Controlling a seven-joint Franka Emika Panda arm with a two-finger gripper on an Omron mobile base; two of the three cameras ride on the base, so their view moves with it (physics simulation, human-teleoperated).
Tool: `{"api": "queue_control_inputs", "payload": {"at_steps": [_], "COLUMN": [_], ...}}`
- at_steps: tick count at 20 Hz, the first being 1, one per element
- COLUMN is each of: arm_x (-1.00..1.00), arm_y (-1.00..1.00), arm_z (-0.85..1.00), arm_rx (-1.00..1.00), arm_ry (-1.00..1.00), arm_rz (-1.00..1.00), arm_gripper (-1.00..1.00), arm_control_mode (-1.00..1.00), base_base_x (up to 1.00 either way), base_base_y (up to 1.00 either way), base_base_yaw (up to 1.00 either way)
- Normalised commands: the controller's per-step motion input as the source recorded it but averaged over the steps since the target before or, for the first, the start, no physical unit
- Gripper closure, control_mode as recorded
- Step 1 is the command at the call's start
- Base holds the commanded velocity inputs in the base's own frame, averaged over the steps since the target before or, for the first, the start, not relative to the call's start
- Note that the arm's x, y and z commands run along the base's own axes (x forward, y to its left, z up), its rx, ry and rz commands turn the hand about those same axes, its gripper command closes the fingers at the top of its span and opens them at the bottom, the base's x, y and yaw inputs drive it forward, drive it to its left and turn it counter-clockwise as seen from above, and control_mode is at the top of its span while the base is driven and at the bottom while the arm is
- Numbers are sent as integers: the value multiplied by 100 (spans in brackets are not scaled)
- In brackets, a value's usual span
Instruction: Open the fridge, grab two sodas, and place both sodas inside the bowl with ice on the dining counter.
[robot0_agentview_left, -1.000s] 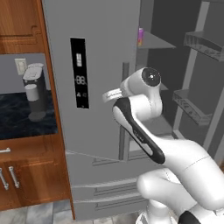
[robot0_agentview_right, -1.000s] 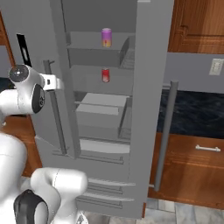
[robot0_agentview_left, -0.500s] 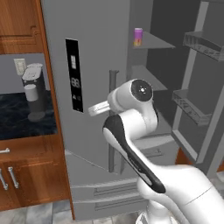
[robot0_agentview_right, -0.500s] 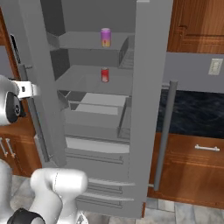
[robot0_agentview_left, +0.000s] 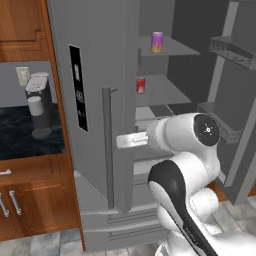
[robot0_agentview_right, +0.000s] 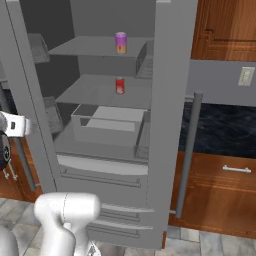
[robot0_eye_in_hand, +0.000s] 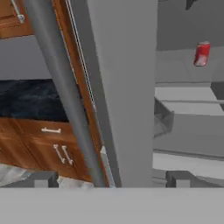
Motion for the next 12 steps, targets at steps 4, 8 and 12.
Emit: {"api": "queue_control_inputs", "payload": {"at_steps": [4,8,12], "arm_x": [-61,25,37], "arm_y": [-94,-63,-48], "arm_z": [20,0,0], "arm_rx": [37,29,28], "arm_ry": [7,19,22], "arm_rz": [-13,-15,-9], "arm_gripper": [-100,-100,-100], "arm_control_mode": [-100,-100,-100], "base_base_x": [0,0,0], "base_base_y": [0,0,0], "base_base_yaw": [0,0,0]}}
